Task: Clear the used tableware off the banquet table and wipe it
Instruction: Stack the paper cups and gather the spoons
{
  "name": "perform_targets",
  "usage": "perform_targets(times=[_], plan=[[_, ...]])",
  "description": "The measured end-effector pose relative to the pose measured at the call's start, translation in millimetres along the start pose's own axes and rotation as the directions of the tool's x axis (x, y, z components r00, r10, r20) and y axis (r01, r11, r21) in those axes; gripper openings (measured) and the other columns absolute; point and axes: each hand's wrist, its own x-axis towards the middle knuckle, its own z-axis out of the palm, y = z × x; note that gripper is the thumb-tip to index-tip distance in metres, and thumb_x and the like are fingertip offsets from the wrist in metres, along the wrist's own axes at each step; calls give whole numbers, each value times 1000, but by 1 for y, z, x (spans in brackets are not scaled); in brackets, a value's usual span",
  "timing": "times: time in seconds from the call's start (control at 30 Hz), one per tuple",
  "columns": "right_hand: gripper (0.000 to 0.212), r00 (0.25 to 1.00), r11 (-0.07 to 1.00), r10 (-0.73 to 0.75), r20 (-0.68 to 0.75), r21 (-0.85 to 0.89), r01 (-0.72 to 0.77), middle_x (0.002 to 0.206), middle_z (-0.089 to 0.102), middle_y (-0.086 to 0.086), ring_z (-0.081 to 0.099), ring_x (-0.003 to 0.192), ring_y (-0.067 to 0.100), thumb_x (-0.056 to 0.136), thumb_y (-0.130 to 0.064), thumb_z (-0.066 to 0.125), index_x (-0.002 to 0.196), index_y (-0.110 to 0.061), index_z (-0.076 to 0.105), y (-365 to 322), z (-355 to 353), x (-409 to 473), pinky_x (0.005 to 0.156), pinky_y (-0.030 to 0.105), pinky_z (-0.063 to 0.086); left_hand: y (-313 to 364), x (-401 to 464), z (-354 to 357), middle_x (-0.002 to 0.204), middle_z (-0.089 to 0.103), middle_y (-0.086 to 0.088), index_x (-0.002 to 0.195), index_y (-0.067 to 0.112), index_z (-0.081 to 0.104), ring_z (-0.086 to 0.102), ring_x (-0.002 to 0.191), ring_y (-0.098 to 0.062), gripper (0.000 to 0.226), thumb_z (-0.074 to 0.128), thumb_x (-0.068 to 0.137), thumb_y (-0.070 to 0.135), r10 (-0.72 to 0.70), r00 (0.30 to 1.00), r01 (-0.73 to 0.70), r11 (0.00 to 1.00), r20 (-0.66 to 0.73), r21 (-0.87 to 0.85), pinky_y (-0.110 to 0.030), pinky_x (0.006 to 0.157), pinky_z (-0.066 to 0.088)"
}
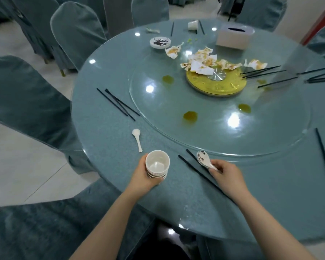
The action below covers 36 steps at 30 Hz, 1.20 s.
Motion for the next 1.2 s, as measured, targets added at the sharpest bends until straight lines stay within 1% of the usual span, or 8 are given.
perform_targets(times=[0.17, 0.33, 0.5, 0.63, 0.77, 0.87, 0.97, 1.2], plan=[[27, 1000, 1000, -17, -12, -18, 17, 88, 74, -4, 66, 84, 14, 88, -13, 59, 105, -30, 72, -21, 15, 0, 62, 22, 41, -6, -8, -32, 111, 63, 1, 117, 23, 51, 64, 88, 6, 65, 82, 66, -4, -2, 993, -12, 993, -120, -119, -10, 62, 50], [31, 997, 993, -79, 6, -93, 79, 68, 64, -9, 57, 62, 6, 89, -12, 54, 107, -30, 72, -58, 41, 7, 57, 5, 37, -12, -13, -95, 118, 66, -3, 125, 14, 53, 63, 108, -14, 69, 83, 65, -4, -9, 967, -44, 979, -256, -201, -34, 94, 50], [22, 980, 962, -195, 31, -187, 197, 61, 50, -6, 44, 59, 13, 81, -6, 59, 95, -17, 73, -91, 70, 17, 49, 14, 29, -14, -12, -151, 121, 63, -16, 126, 2, 50, 60, 113, -28, 66, 78, 67, -12, -5, 934, -75, 975, -358, -209, -48, 101, 46], [14, 985, 964, -164, 53, -201, 171, 67, 48, 3, 44, 71, 20, 84, -7, 58, 83, -15, 69, -111, 91, 26, 58, 26, 23, -6, -13, -176, 121, 63, -18, 126, 1, 50, 60, 111, -29, 65, 76, 68, -13, 28, 910, -126, 969, -413, -211, -43, 98, 48], [37, 984, 949, -155, 86, -265, 173, 64, 45, 3, 46, 67, 27, 89, -14, 56, 58, -22, 38, -127, 112, 42, 56, 31, 18, 5, -17, -193, 108, 69, -2, 117, 15, 58, 64, 99, -14, 63, 80, 59, 5, 63, 898, -169, 963, -436, -208, -26, 84, 52], [18, 984, 939, -146, 105, -299, 171, 78, 56, 8, 58, 81, 34, 94, -17, 46, 77, -14, 51, -138, 127, 63, 59, 29, 29, 11, -19, -202, 95, 71, 12, 99, 35, 65, 65, 88, -2, 51, 81, 54, 15, 74, 883, -179, 966, -464, -186, -18, 76, 53], [21, 983, 956, -128, 135, -246, 158, 94, 60, 8, 59, 93, 35, 97, -21, 39, 111, -11, 51, -146, 145, 79, 67, 30, 35, 8, -22, -211, 97, 71, 8, 100, 33, 64, 66, 91, -6, 52, 79, 57, 10, 30, 857, -138, 975, -514, -174, -26, 80, 53], [22, 971, 980, -130, 198, -123, 156, 100, 66, 15, 60, 89, 35, 94, -19, 45, 110, -7, 57, -161, 185, 121, 66, 30, 37, -5, -20, -226, 117, 65, -4, 127, 15, 51, 61, 107, -20, 71, 80, 66, -8, -73, 792, -36, 985, -607, -166, -41, 91, 51]])
